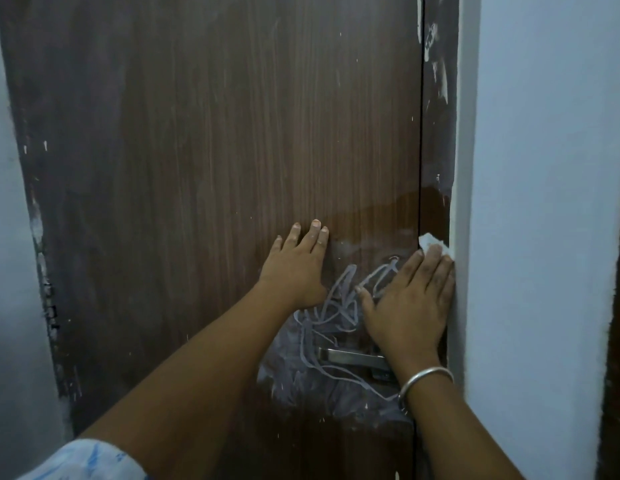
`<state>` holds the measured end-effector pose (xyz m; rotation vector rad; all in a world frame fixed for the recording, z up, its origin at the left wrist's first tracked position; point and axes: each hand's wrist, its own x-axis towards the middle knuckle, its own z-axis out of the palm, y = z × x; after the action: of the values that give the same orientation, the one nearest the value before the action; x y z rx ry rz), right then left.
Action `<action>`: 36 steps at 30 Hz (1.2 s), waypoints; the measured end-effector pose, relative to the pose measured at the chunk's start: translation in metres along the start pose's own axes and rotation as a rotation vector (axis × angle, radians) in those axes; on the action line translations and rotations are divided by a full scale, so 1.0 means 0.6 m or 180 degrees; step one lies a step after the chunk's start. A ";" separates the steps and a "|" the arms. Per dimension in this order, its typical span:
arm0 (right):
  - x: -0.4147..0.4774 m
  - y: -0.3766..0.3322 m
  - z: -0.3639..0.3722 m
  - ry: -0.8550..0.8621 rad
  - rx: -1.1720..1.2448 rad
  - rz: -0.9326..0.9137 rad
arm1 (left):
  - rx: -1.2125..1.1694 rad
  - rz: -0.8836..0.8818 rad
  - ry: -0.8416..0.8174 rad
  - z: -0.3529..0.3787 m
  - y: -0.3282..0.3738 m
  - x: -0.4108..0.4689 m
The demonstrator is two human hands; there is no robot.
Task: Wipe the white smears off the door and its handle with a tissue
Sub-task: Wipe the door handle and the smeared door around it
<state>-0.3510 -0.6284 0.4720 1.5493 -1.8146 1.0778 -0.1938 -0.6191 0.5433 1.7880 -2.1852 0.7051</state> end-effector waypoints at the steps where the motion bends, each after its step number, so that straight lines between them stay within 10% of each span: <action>1: -0.007 -0.002 0.004 -0.0035 0.0107 0.0023 | -0.0034 0.0007 -0.0033 -0.001 -0.001 0.000; 8: 0.006 -0.024 0.019 -0.0256 0.0240 -0.1432 | -0.0304 0.0014 -0.0158 -0.004 -0.005 0.003; 14: 0.012 -0.015 0.016 0.0124 0.0246 -0.0307 | -0.0263 0.0093 -0.0188 -0.005 -0.016 0.004; 21: -0.006 -0.057 0.028 -0.0381 -0.0077 -0.1796 | -0.0338 0.0184 -0.0134 0.002 -0.025 0.003; 27: -0.008 -0.063 0.024 -0.0047 0.0272 -0.0754 | -0.0467 0.0309 -0.0189 0.007 -0.042 0.000; 32: -0.011 -0.109 0.030 -0.0465 -0.0003 -0.1922 | -0.0845 0.0377 -0.0227 0.004 -0.060 -0.007; 36: -0.015 -0.107 0.028 -0.0137 -0.0100 -0.1356 | -0.0666 0.0257 -0.0422 0.007 -0.089 -0.021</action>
<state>-0.2849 -0.6395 0.4708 1.8411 -1.4245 0.8135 -0.1388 -0.6180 0.5453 1.6924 -2.3297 0.3659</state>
